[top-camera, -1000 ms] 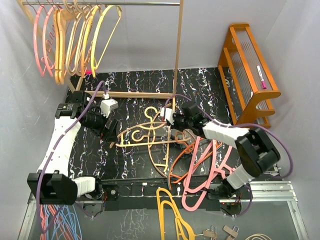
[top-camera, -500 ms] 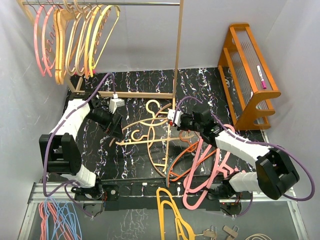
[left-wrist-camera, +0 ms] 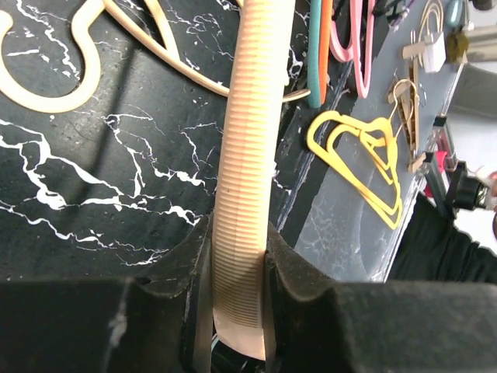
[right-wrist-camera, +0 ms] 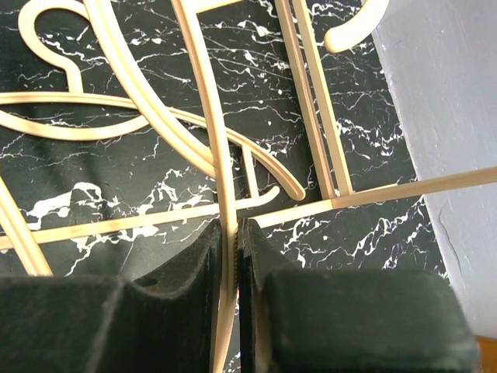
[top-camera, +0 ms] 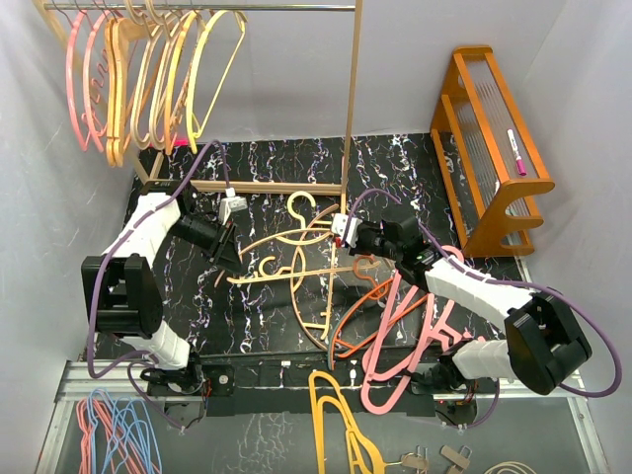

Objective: Organize the hangers
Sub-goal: Pick up the hanger at the center of the board.

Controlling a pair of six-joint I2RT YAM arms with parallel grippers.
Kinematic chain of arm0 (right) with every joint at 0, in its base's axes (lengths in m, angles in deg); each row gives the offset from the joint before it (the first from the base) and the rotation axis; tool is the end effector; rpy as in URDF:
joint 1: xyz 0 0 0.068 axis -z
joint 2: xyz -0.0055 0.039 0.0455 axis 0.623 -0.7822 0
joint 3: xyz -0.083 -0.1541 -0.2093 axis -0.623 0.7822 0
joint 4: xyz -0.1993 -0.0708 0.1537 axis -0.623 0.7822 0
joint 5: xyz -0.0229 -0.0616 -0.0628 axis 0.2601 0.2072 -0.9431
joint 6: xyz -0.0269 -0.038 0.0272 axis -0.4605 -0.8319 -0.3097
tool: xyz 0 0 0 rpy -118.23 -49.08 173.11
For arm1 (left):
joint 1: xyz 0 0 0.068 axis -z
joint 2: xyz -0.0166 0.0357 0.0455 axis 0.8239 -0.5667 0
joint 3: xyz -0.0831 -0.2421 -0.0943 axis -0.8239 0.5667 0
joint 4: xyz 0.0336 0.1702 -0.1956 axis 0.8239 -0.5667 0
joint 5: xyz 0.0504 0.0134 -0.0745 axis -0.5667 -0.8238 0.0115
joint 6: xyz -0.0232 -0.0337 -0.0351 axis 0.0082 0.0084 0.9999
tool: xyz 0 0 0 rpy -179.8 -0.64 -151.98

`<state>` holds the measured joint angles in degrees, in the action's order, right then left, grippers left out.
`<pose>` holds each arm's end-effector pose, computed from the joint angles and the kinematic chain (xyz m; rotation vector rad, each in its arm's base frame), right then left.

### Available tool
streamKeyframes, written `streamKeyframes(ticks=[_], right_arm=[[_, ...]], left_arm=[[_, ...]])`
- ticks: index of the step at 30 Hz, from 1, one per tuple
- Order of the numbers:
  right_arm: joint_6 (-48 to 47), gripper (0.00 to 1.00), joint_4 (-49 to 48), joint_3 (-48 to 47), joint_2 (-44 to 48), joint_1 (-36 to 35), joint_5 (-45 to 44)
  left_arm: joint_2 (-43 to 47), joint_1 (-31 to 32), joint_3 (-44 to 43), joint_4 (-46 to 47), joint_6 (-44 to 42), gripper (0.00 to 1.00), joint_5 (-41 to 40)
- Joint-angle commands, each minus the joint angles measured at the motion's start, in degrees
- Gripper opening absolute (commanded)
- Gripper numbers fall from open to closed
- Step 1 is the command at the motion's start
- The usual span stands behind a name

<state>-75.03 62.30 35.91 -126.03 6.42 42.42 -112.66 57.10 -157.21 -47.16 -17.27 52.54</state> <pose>0.2308 0.1599 0.2376 -1.4082 1.3920 0.2231 0.2723 -0.0359 0.2542 0.9871 2.3984 -1.2147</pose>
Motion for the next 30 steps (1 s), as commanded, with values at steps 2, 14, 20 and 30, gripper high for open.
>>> streamKeyframes(ticks=[2,14,20,30], right_arm=[[0.9,0.08,-7.4,0.3,0.2,0.3,0.5],[5.3,0.99,-20.4,5.8,2.6,0.3,-11.0],[10.5,0.99,-28.4,10.2,5.3,0.3,-16.8],[28.0,0.99,-34.0,13.1,15.3,0.3,-28.0]], left_arm=[[-0.8,-0.2,-2.5,-4.8,-3.1,0.00,4.5],[23.0,0.2,0.8,13.4,16.6,0.00,-16.9],[27.3,0.3,-1.1,11.0,16.9,0.00,-18.4],[31.7,1.2,-14.6,7.5,25.0,0.00,-23.1]])
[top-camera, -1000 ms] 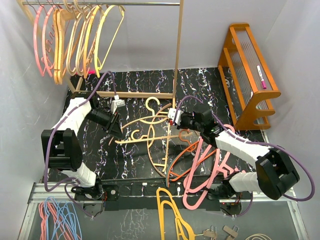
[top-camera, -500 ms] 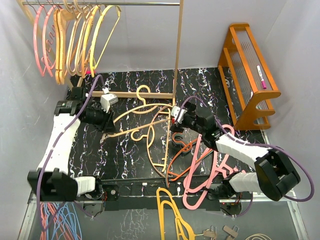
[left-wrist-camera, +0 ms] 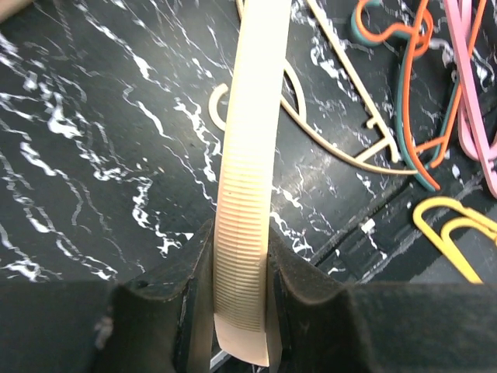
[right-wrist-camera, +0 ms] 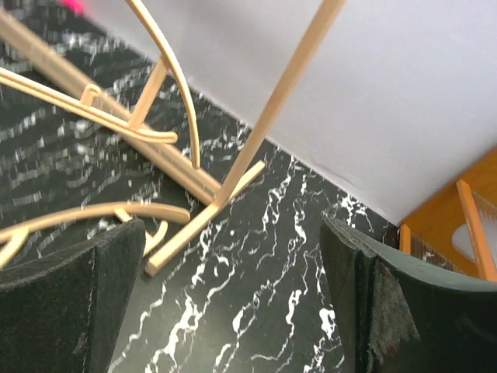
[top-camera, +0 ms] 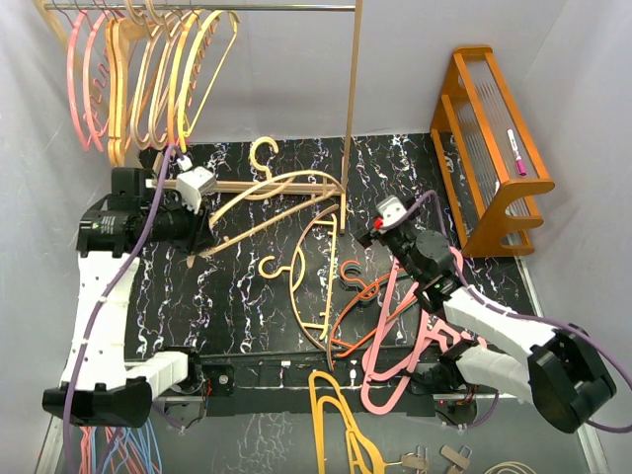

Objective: Organize the hangers
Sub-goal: Pick up the hanger at the center of the board, then place the hanger at the clothesline.

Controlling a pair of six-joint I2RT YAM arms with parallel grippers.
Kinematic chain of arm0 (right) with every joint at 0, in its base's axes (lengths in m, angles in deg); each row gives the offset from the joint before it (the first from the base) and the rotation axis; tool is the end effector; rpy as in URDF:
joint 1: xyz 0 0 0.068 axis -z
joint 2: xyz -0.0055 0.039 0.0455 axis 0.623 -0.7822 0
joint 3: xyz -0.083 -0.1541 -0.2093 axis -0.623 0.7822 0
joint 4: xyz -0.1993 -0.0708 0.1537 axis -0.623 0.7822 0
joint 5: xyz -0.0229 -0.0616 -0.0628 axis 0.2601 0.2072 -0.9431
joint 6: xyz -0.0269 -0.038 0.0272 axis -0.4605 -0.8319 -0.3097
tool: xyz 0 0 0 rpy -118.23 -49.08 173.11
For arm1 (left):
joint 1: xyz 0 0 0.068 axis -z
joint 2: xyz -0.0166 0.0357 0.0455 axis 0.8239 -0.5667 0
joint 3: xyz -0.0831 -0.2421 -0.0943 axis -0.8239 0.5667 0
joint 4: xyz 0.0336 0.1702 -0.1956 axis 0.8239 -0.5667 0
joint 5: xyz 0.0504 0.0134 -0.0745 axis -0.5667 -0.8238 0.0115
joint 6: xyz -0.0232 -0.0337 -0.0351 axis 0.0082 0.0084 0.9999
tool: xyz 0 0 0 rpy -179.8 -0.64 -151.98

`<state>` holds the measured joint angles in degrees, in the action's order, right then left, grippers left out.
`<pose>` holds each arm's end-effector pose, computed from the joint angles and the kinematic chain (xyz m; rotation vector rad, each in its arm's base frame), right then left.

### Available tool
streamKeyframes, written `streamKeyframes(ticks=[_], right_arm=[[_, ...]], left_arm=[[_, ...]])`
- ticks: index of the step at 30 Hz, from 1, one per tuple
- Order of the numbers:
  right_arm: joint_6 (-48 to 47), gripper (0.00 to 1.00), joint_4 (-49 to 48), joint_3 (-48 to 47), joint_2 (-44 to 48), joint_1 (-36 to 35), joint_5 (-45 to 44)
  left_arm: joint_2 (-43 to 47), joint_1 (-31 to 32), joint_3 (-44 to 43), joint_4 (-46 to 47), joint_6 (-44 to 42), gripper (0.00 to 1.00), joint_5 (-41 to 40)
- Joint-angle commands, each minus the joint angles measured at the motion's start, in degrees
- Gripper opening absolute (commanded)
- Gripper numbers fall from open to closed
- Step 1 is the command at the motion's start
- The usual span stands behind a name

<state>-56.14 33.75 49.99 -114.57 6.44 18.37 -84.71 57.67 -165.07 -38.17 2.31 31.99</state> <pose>0.2041 0.1258 0.2541 -0.7184 1.3753 0.0430 0.1911 -0.0261 0.3965 0.7822 2.1669 -0.4681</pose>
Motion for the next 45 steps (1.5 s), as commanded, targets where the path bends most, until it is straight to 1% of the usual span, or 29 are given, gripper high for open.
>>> streamKeyframes(ticks=[1,5,8,13,16,18,21,28,34,38,45], right_arm=[[10.6,0.99,-5.5,-1.1,4.5,0.3,-3.5],[15.3,0.99,-7.2,-1.0,5.5,0.3,0.1],[18.0,0.99,-7.8,-1.6,5.1,0.3,3.3],[22.4,0.99,-9.3,-1.5,5.1,0.3,5.5],[23.1,0.99,-9.3,-1.1,5.8,0.4,5.8],[23.1,0.99,-9.3,-0.9,6.2,0.3,5.8],[23.1,0.99,-9.1,-0.6,6.9,0.4,5.7],[22.5,0.99,-9.5,-0.5,6.8,0.5,6.3],[23.2,0.99,-11.1,1.0,5.4,0.6,7.1],[23.5,0.99,-12.1,2.1,5.2,0.6,7.1],[23.8,0.99,-13.2,2.6,4.0,0.8,7.7]], left_arm=[[4.0,0.6,-9.3,-1.7,6.4,0.00,-4.6],[3.3,0.6,-17.7,-0.9,9.8,0.00,-14.1],[-0.3,0.6,-25.0,1.2,11.2,0.00,-19.1],[-10.2,-0.9,-42.2,3.0,13.7,0.00,-23.5],[-16.1,-0.9,-49.7,2.8,13.4,0.00,-25.6],[-19.0,-0.9,-52.8,2.9,13.2,0.00,-26.4],[-22.4,-0.8,-55.4,3.0,12.7,0.00,-27.9],[-26.3,0.3,-59.6,4.3,12.1,0.00,-29.0],[-27.6,1.0,-62.7,5.7,11.9,0.00,-28.4],[-27.9,1.4,-62.8,6.4,12.2,0.00,-28.3],[-31.4,5.8,-63.8,6.5,10.4,0.00,-32.8]])
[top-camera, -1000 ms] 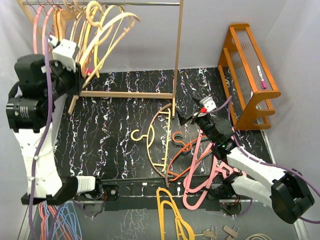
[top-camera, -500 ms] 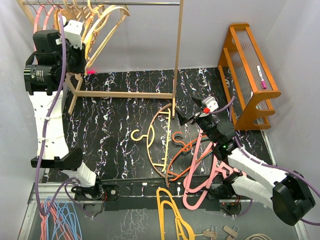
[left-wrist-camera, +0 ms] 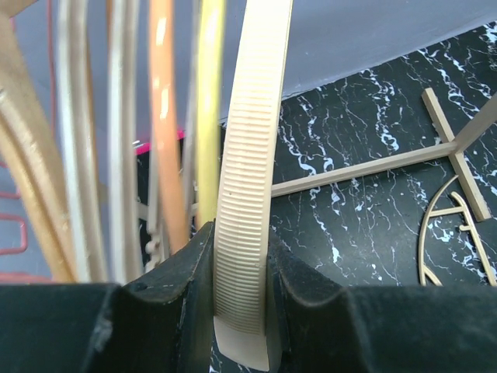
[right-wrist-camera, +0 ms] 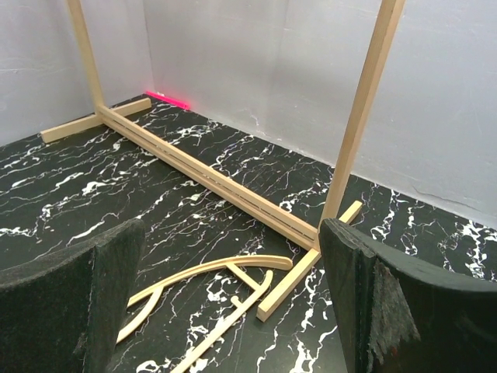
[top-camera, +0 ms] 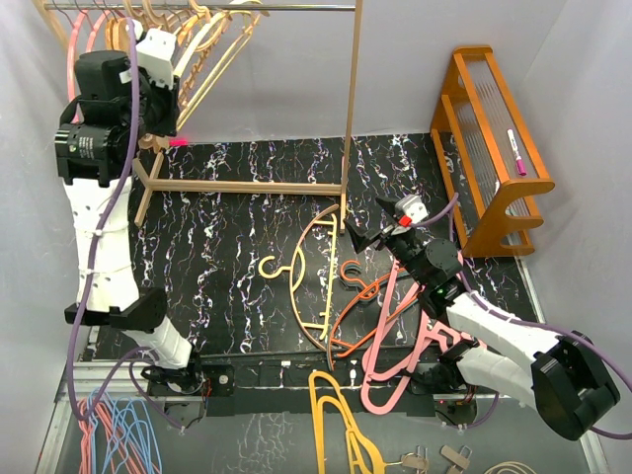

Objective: Organize the hangers
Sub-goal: Place the hanger at the clothesline.

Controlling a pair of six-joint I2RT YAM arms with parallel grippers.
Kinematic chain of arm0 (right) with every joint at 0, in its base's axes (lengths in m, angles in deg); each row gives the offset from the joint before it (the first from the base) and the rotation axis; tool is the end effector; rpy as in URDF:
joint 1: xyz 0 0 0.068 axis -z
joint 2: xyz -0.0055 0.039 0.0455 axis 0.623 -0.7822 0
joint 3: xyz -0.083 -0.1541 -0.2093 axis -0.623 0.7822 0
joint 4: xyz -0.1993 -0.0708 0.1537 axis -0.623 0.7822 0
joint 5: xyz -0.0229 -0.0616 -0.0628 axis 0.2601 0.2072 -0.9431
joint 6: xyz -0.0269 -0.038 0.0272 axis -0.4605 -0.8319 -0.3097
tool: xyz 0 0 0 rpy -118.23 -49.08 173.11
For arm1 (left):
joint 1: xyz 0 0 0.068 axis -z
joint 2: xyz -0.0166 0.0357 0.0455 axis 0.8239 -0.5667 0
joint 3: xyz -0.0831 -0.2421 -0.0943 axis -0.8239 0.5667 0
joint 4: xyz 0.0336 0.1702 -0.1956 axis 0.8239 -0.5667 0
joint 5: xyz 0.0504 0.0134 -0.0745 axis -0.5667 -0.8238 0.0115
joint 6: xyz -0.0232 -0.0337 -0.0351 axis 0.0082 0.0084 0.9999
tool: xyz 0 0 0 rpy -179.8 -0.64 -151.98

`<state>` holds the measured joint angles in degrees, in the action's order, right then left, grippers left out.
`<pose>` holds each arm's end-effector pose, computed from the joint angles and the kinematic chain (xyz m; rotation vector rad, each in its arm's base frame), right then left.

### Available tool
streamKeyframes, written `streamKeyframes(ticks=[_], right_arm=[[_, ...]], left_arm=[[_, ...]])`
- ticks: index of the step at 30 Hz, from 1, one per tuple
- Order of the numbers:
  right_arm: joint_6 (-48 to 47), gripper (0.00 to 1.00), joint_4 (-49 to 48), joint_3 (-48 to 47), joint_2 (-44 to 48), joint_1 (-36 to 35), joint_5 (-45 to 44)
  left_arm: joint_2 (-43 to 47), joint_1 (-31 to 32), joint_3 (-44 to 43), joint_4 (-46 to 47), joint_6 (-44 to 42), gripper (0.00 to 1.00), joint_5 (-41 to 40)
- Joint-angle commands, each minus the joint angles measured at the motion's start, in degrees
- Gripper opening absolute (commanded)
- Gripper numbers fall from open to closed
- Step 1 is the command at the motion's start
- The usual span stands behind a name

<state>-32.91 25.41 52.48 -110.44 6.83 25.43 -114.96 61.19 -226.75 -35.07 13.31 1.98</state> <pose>0.1891 0.1197 0.2703 -0.4713 1.3114 0.4698 0.2660 -0.0278 0.5709 0.3356 1.7833 0.0750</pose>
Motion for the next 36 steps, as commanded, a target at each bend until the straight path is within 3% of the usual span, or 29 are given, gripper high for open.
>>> streamKeyframes(ticks=[1,9,18,19,22,23,29,36], right_arm=[[0.6,0.99,-4.9,0.1,-0.2,0.4,0.9],[0.3,1.00,-5.0,0.6,-0.5,0.7,2.0],[0.1,1.00,-3.9,0.7,-0.4,1.0,4.1],[-0.6,1.00,-3.3,0.7,-0.4,1.0,4.3],[-3.5,0.99,-0.2,-0.5,-1.1,1.2,1.5],[-5.6,0.99,0.8,-1.4,-1.7,1.2,0.6],[-32.6,0.99,25.0,-13.6,-9.1,1.2,18.7],[-46.3,0.99,42.3,-32.6,-30.4,1.5,34.7]], left_arm=[[-1.6,2.8,-2.5,3.6,-0.8,0.00,-3.6],[-3.7,6.2,-4.4,5.3,-2.8,0.00,-10.9],[-2.8,6.5,0.5,5.7,-3.6,0.00,-18.0],[-2.3,6.6,1.5,4.9,-3.5,0.17,-17.4],[-0.1,6.5,4.0,2.9,-3.2,0.80,-14.7],[1.1,6.5,5.0,2.4,-3.1,0.95,-13.5],[11.2,6.0,13.2,0.7,-2.0,0.97,-4.6],[24.4,4.5,29.0,-1.9,-2.0,0.97,9.0]])
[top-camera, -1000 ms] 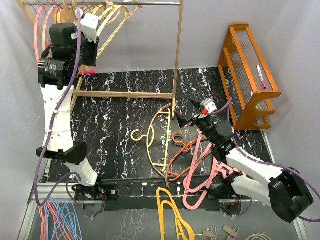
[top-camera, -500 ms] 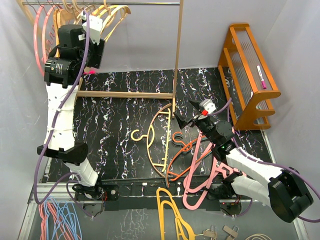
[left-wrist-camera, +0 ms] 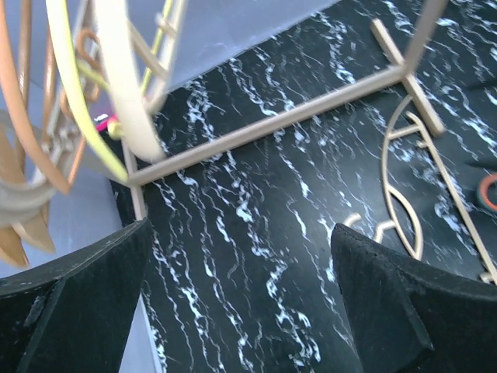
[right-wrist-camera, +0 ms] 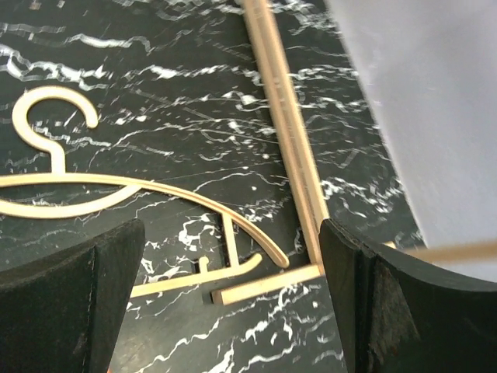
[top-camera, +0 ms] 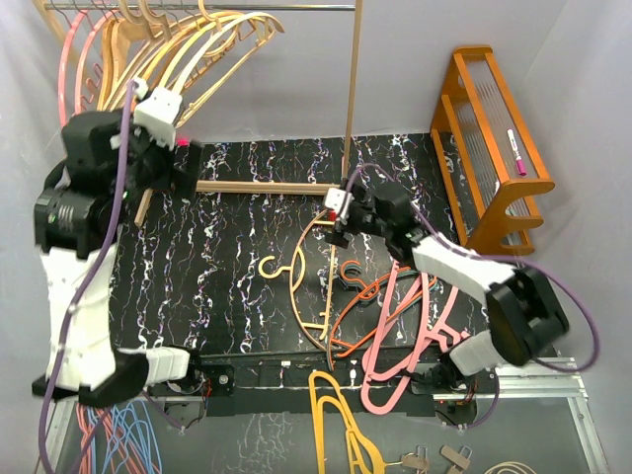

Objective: Organize the hangers
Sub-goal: Pick up the hanger at the center of the board.

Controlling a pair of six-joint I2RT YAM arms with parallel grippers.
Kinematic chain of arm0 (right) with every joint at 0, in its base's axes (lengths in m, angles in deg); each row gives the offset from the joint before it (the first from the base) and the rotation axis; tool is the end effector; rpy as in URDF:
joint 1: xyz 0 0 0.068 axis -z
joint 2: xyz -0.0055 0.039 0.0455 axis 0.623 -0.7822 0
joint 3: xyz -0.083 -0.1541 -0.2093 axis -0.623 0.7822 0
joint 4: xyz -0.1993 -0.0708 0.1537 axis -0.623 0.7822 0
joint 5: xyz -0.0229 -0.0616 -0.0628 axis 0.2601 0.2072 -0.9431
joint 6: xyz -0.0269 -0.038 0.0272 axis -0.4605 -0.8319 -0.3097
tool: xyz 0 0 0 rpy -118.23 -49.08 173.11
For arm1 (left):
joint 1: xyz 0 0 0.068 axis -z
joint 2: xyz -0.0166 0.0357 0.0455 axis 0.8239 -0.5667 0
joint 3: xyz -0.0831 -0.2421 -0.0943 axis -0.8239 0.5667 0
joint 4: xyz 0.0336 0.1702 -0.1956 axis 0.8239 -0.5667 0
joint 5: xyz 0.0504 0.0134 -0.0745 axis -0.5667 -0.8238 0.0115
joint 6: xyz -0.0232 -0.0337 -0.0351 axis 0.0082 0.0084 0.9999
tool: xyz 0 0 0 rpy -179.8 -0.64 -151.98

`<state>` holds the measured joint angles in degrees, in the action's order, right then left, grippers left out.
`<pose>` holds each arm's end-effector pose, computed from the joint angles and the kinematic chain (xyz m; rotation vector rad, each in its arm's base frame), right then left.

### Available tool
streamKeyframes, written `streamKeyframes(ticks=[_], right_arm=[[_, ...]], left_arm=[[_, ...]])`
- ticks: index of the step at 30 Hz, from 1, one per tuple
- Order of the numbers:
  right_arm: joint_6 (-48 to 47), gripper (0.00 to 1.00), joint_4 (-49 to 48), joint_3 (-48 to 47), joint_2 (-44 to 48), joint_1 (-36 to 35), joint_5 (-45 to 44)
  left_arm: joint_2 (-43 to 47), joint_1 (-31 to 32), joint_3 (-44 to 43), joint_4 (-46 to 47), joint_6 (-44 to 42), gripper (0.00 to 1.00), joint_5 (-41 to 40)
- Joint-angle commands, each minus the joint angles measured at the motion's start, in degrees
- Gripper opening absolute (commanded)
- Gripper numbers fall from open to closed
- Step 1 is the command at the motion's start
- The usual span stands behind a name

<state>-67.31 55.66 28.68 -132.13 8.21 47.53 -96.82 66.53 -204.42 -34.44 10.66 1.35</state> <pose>0.2626 0.1717 0.2628 -1.2752 1.3414 0.3423 0.1946 -0.0388 0.5475 0.4659 1.8177 0.0488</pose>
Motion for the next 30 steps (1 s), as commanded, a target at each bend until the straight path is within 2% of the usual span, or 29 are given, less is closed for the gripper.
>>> streamKeyframes(ticks=[1,8,15,17,22,25,30], right_arm=[[-13.6,0.99,14.5,-11.7,-12.0,0.1,14.2],[-20.7,0.96,33.3,-32.5,-33.5,-0.2,21.7],[-21.8,0.97,35.5,-41.5,-43.7,-1.0,20.2],[-21.8,0.94,37.2,-43.4,-45.4,-0.9,19.9],[-21.8,0.80,38.8,-42.4,-46.7,-1.0,19.5],[-21.9,0.61,40.8,-41.4,-46.8,-1.3,19.2],[-20.3,0.30,42.8,-40.4,-46.6,-1.3,20.3]], left_arm=[[7.2,-0.9,8.8,-2.6,0.6,0.97,10.4],[13.7,-3.4,14.3,-4.6,1.0,0.97,18.6],[17.3,-4.2,20.5,-4.3,0.5,0.97,18.4],[17.6,-4.2,21.7,-4.4,0.4,0.97,18.7],[17.9,-4.2,24.6,-5.4,-1.0,0.97,21.9],[17.7,-4.2,26.8,-7.2,-2.6,0.97,24.8],[17.5,-4.2,29.8,-7.3,-4.3,0.97,22.8]])
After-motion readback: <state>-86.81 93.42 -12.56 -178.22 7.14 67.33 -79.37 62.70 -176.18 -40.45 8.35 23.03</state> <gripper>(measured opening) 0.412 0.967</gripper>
